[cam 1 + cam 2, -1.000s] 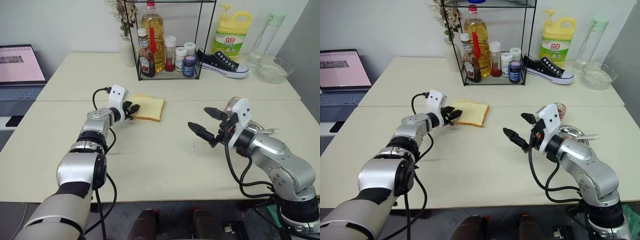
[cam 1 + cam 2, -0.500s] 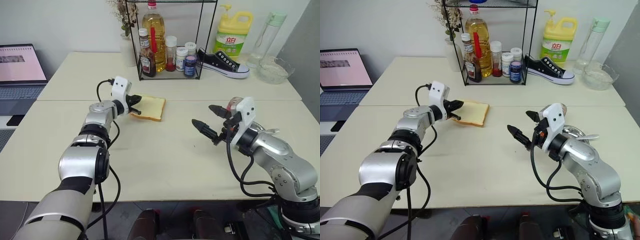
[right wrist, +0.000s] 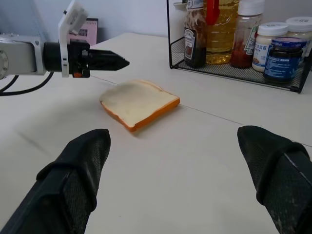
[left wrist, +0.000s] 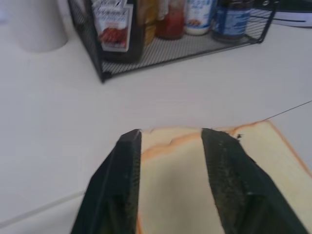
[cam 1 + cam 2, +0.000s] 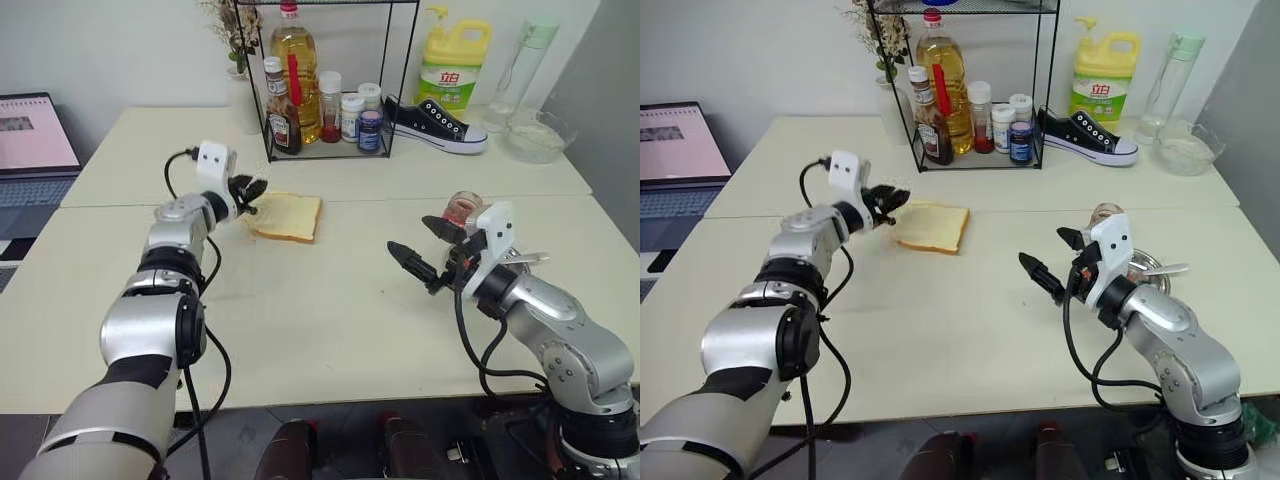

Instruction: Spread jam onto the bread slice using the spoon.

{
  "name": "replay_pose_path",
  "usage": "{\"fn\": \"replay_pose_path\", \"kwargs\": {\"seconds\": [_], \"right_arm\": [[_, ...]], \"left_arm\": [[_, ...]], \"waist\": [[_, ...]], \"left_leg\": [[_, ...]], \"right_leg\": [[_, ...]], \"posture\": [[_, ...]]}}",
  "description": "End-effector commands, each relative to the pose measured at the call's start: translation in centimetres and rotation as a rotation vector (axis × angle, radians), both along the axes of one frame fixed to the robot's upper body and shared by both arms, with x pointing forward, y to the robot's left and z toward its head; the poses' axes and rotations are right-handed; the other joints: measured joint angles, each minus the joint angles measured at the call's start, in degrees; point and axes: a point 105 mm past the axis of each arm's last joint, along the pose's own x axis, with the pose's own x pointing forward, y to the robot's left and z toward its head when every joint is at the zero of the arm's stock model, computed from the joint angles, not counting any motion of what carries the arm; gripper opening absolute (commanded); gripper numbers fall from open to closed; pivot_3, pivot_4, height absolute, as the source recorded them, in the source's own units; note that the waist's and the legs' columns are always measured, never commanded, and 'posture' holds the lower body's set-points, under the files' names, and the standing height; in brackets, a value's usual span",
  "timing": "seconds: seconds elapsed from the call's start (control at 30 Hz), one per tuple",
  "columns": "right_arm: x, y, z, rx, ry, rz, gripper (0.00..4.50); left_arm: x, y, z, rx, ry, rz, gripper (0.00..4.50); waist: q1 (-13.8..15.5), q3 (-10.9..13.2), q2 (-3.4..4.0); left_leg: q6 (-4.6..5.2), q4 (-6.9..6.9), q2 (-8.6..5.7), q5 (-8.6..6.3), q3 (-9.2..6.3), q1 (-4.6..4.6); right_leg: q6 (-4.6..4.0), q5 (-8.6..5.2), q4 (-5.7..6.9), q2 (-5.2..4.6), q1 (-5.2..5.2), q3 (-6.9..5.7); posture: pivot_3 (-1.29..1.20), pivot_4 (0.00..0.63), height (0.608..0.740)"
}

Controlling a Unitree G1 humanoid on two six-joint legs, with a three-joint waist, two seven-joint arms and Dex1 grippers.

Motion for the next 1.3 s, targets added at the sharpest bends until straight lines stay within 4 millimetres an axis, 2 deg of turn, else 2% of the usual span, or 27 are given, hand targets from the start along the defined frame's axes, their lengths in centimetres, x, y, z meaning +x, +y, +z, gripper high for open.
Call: {"fn": "replay_pose_path", "kwargs": {"seconds": [0.03, 0.17, 0.47, 0.6, 0.73, 0.83, 1.2, 1.27, 1.3], "right_arm": [[-0.2, -0.4, 1.6, 0.008, -0.064, -0.02, 4.5], [-0.2, -0.4, 2.0, 0.005, -0.073, -0.021, 4.5], [-0.2, -0.7, 2.4, 0.0, -0.077, -0.038, 4.5], [-0.2, -0.9, 2.4, -0.002, -0.08, -0.052, 4.5], [-0.3, -0.9, 2.5, -0.001, -0.077, -0.053, 4.5], [-0.2, -1.0, 2.5, 0.0, -0.077, -0.057, 4.5], [0.0, -1.1, 2.3, 0.01, -0.078, -0.058, 4.5], [0.0, -1.1, 2.3, 0.01, -0.078, -0.057, 4.5], [0.0, -1.1, 2.3, 0.009, -0.078, -0.056, 4.5]], "left_arm": [[0.1, -0.7, 0.0, -0.038, -0.011, -0.001, 3.2], [0.2, -1.2, -0.9, -0.052, 0.009, 0.022, 4.49], [0.3, -1.7, -2.7, -0.021, 0.078, 0.071, 4.49], [0.3, -1.8, -2.7, -0.038, 0.081, 0.078, 4.49], [0.3, -3.0, -2.6, -0.031, 0.083, 0.028, 4.49], [0.4, -3.2, -2.3, -0.032, 0.074, 0.017, 3.89], [0.7, -3.0, -0.9, -0.007, 0.035, 0.009, 0.4], [0.9, -3.1, 0.0, 0.001, 0.011, -0.002, 0.01], [0.9, -3.3, 0.5, 0.003, -0.003, -0.016, 0.01]], "waist": [[0.4, 0.0, -0.01], [0.4, 0.0, -0.02], [0.1, 0.0, -0.02], [0.1, 0.0, -0.02], [0.1, 0.0, -0.03], [0.2, 0.0, -0.03], [0.1, 0.0, -0.03], [0.0, 0.0, -0.03], [0.0, 0.0, -0.03]], "left_leg": [[0.0, 0.01, -0.01, 0.0, 0.0, -0.01], [0.0, 0.04, -0.03, 0.0, 0.01, 0.0], [0.0, 0.01, -0.01, 0.0, 0.01, 0.01], [0.0, 0.02, -0.01, 0.0, 0.01, 0.01], [0.0, 0.02, -0.02, 0.0, 0.01, 0.01], [0.0, 0.02, -0.02, 0.0, 0.01, 0.01], [0.0, 0.02, -0.02, 0.0, 0.02, 0.01], [0.0, 0.02, -0.01, 0.0, 0.02, 0.01], [0.0, 0.02, -0.01, 0.0, 0.01, 0.01]], "right_leg": [[0.0, 0.0, 0.0, -0.01, 0.01, -0.02], [0.0, 0.0, 0.0, -0.03, 0.03, -0.02], [0.0, 0.0, 0.01, -0.01, 0.02, 0.01], [0.0, 0.0, 0.01, -0.01, 0.02, 0.01], [0.0, 0.0, 0.01, -0.01, 0.02, 0.01], [0.0, 0.0, 0.01, -0.02, 0.03, 0.0], [0.0, 0.0, 0.01, -0.01, 0.02, 0.01], [0.0, 0.0, 0.02, -0.01, 0.02, 0.01], [0.0, 0.0, 0.02, -0.01, 0.02, 0.01]], "posture": [[0.0, 0.15, 0.74], [0.0, 0.15, 0.74], [0.0, 0.15, 0.74], [0.0, 0.15, 0.74], [0.0, 0.15, 0.74], [0.0, 0.15, 0.74], [0.0, 0.15, 0.74], [0.0, 0.15, 0.74], [0.0, 0.15, 0.74]]}}
